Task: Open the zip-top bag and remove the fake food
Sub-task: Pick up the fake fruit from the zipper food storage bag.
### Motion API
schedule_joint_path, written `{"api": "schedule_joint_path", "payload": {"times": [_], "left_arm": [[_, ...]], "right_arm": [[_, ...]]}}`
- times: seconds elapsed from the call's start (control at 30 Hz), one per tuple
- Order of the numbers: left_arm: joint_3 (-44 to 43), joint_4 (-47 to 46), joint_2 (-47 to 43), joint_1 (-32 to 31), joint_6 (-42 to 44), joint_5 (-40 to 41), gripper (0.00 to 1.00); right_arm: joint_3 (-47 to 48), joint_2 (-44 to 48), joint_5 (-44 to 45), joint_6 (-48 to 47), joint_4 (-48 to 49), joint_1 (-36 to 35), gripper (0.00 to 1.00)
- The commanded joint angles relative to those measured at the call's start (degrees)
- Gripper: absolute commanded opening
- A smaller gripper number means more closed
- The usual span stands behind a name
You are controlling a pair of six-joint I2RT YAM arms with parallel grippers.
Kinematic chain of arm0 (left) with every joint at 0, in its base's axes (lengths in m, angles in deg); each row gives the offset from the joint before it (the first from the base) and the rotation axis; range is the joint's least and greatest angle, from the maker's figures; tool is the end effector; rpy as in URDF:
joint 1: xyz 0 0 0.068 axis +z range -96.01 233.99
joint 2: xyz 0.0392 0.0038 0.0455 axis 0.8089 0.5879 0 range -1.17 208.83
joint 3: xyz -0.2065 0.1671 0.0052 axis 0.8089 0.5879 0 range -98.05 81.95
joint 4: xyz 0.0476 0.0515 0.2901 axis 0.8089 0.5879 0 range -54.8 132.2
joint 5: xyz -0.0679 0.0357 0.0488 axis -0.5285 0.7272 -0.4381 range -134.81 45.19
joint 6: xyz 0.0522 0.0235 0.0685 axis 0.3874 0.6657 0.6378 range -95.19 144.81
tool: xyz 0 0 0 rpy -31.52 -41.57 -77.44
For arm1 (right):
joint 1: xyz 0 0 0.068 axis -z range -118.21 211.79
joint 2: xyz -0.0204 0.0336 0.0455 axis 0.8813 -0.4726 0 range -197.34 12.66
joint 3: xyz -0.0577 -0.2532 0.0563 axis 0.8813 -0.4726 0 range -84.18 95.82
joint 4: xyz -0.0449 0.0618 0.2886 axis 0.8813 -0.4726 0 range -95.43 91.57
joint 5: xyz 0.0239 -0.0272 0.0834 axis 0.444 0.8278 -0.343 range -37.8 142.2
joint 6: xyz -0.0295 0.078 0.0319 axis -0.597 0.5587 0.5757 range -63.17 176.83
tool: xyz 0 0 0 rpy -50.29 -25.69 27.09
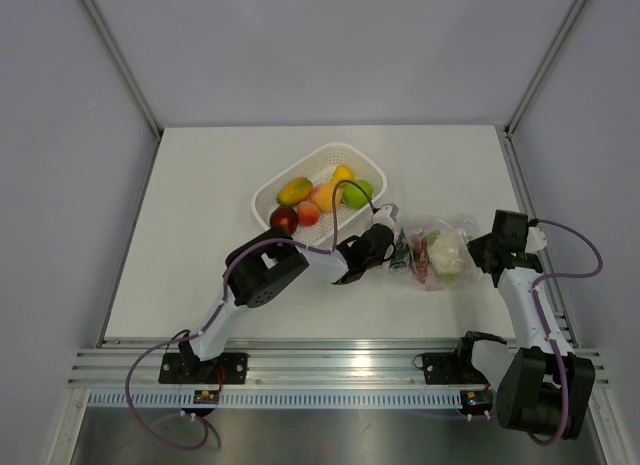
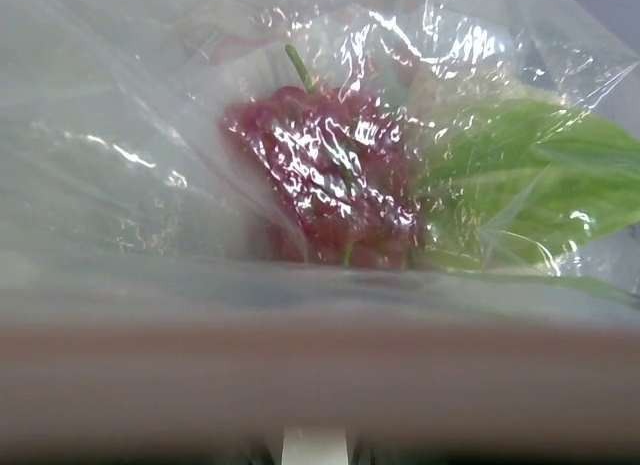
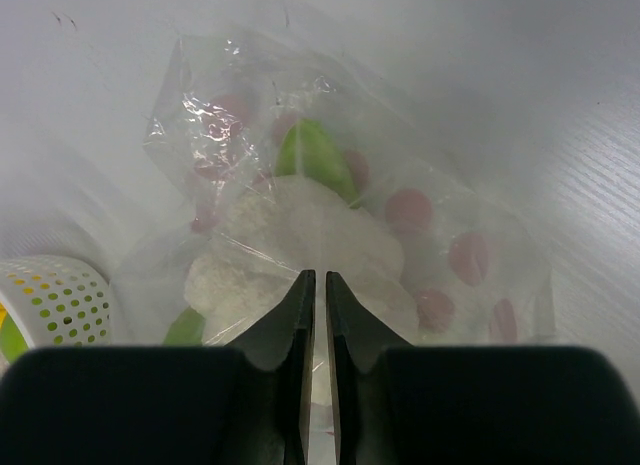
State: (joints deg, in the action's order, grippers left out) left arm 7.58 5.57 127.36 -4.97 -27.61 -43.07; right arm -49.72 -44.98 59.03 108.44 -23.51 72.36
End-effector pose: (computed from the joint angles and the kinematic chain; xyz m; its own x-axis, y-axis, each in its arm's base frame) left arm 0.2776 -0.4567 0.0553 -0.7980 -0.2104 -0.5648 0.3440 0.6106 -0.7134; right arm 0.2630 -0.0588 0.1594 -0.2520 0.8387 -0.4828 0.7363 0.4899 0.4667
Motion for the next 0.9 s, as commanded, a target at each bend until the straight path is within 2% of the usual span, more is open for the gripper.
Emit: {"api": "schedule_joint_path", "payload": {"times": [0.0, 0.13, 0.5, 0.87], "left_arm": [[0.10, -1.22, -0.12, -0.28, 0.83, -0.42, 0.23], [3.52, -6.21, -2.22, -0.10, -0.04, -1.47, 0.22], [16.17, -12.12, -11.46, 0.78, -0.57, -1.38, 0.18], [19.78, -11.68, -16.20, 2.53, -1.63, -4.55, 0.17]], "right_arm": [[-0.09, 0.69, -0.42, -0.73, 1.61, 0.24, 0.15], [-0.18, 0.69, 0.02, -0.46, 1.44, 0.24, 0.15], [0.08, -0.10, 2.75, 1.56, 0.30, 0.33, 0.15], [-0.09, -0.98, 4.59, 2.79, -0.23, 0.86, 0.14]]}}
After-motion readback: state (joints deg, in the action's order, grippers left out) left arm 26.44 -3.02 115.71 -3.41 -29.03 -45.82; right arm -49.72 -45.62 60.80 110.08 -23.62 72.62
